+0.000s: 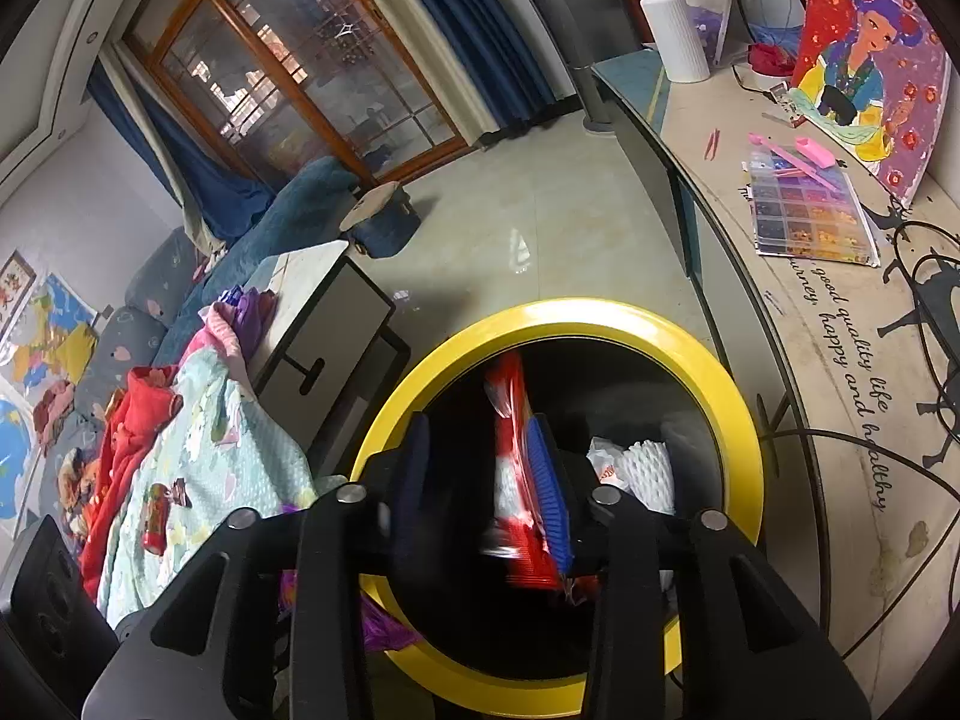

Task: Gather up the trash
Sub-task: 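Open both grippers to drop the wrappers into the bin, then move both open grippers back over the red tube and brown wrapper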

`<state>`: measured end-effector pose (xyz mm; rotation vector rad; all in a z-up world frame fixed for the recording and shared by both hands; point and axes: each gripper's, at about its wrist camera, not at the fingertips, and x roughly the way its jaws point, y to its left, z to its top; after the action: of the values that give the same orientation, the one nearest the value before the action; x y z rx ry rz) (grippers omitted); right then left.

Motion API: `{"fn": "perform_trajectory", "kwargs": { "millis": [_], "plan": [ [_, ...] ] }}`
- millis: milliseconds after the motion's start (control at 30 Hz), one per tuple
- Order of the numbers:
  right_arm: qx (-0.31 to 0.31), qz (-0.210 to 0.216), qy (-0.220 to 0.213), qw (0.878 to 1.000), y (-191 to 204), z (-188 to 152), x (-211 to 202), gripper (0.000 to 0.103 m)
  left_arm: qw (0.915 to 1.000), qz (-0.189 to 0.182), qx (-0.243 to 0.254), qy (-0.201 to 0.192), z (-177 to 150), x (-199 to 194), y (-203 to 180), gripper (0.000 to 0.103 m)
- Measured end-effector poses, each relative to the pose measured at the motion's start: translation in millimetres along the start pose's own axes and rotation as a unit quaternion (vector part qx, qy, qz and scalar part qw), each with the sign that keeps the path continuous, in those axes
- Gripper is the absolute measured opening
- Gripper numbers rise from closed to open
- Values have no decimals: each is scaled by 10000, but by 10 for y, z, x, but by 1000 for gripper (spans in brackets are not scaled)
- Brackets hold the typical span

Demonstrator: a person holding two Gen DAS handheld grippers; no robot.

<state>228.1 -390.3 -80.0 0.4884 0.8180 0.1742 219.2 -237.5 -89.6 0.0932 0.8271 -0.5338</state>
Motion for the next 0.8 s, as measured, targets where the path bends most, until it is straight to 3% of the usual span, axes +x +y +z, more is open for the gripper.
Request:
{"fn": "perform_trajectory", "kwargs": {
  "millis": [33,100,167,233,333,533,800],
  "plan": [
    [8,0,-6,10000,-1,1,-5,40,10000,13,-11,-21,-19,-20,5,35],
    [7,-10,-26,10000,8,-1,-13,44,9999,-1,-95,-51,-21,-41,33,42],
    [3,-27,-42,10000,18,6,-25,54,9998,-18,-154,-104,-22,-70,55,50],
    [-23,-92,-62,9999,44,5,-42,64,9995,34,-148,-260,-30,-135,60,73],
    [-70,-186,-140,9997,65,12,-67,67,9991,113,-162,-368,-45,-204,80,87],
    [-168,-303,-303,9989,104,15,-116,77,9976,190,-452,-488,-78,-347,201,92],
    [-418,-194,-431,9980,299,15,-197,79,9944,442,-544,-785,-135,-610,290,92]
  ]
}}
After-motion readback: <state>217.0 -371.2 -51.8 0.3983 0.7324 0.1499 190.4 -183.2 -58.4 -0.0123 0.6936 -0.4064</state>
